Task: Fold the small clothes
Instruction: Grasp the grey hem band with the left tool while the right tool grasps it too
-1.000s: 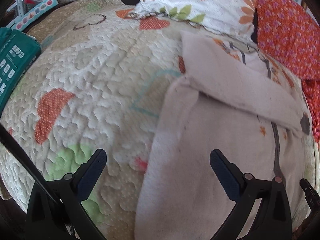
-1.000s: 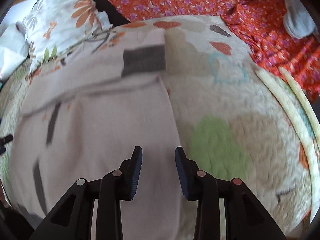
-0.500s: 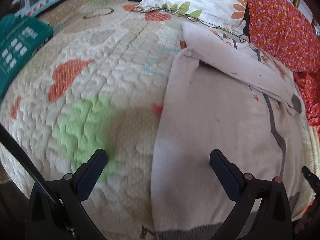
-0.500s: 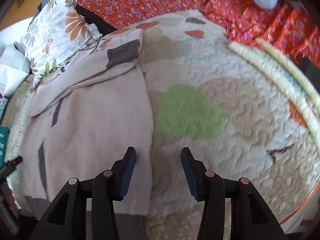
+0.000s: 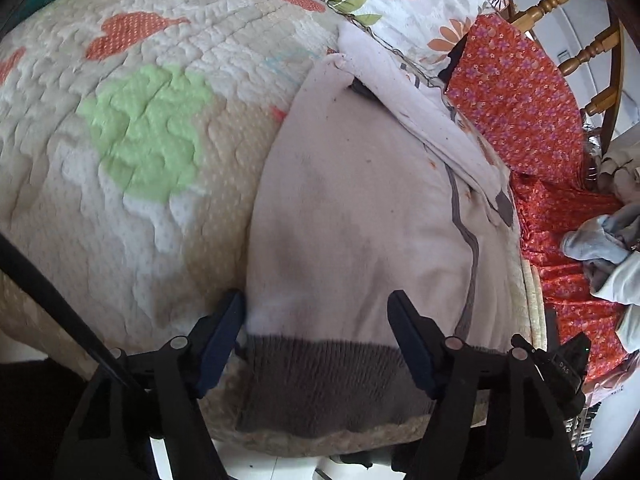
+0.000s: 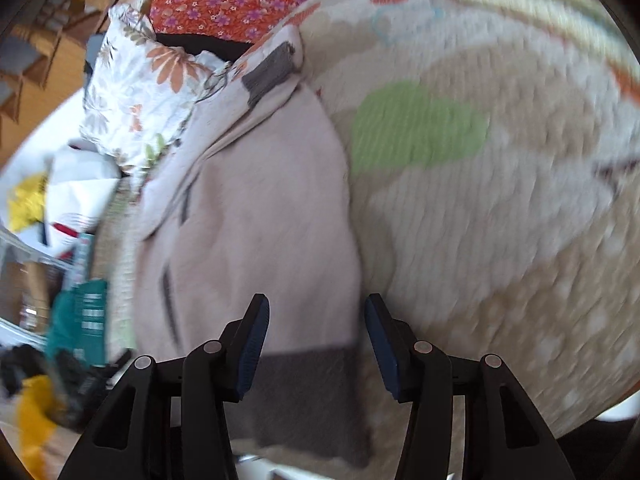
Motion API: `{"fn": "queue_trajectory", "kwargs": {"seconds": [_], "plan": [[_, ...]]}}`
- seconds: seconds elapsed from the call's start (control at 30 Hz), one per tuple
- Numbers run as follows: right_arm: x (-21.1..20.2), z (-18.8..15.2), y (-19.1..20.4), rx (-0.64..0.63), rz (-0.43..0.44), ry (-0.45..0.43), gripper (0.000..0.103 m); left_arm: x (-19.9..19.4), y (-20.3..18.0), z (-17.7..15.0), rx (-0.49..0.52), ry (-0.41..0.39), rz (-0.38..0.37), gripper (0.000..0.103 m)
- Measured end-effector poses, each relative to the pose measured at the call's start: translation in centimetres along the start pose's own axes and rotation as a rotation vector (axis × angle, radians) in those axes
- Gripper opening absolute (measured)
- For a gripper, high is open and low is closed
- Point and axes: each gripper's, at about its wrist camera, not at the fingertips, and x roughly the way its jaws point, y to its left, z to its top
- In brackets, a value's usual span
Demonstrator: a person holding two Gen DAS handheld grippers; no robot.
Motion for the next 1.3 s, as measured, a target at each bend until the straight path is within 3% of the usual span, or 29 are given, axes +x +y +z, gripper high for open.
{"fn": "queue_trajectory", "kwargs": {"seconds": [0.17,0.23,0.4,0.53,0.6,0.67,0.7,0.73,0.77,0.83,0.97,1.1,1.3], "plan": [[0.1,-1.4,-0.9,0.082,0.124,0.040,0.054,-0.3,-0.3,-1.9,-0.018,0.049,-0.082,0.063],[0.3,-2.1,-1.1,0.100,0.152,0.054,0.054,-0.2,-0.3,-2.8,-0.025,0.059,-0.078,0.063],[0.4,-3.5,-0.7,0.092,0.168,0.067,0.054,-0.4,-1.1,-3.2,0.003,0.049,-0.079,0.063],[0.4,-4.5,0.4,0.034,0.113,0.055,0.050,-0.2,-1.0,-3.3,0.015,0.043,-0.060,0.061],[0.5,-4.7,0.9,-0.013,0.049,0.044,0.040,0.0,-1.6,-3.5,0.043,0.034,0.006,0.051],[0.5,-5.0,1.4,-0.052,-0.015,0.031,0.029,0.1,-1.9,-3.4,0.075,0.034,0.086,0.027],[0.6,-5.1,1.6,-0.071,-0.051,0.025,0.021,0.0,-1.9,-3.3,0.089,0.036,0.118,0.020],[0.6,-5.0,1.9,-0.086,-0.082,0.022,0.013,0.0,-1.9,-2.8,0.096,0.040,0.129,0.011],[0.6,-4.9,1.9,-0.092,-0.089,0.023,0.012,-0.2,-1.7,-2.5,0.091,0.044,0.119,0.008],[0.5,-4.4,2.2,-0.101,-0.101,0.025,0.006,-0.9,-1.5,-1.4,0.071,0.031,0.120,0.008],[-1.3,-4.3,2.6,-0.121,-0.070,0.004,0.005,-3.4,-1.4,-1.1,0.066,0.006,0.075,0.007],[-4.4,-6.7,2.3,-0.153,-0.016,0.035,0.005,-6.3,-1.5,-3.8,0.107,0.009,0.029,0.007],[-5.7,-9.7,0.9,-0.142,0.006,0.088,0.004,-7.5,-0.6,-6.2,0.095,-0.004,0.036,0.003]]}}
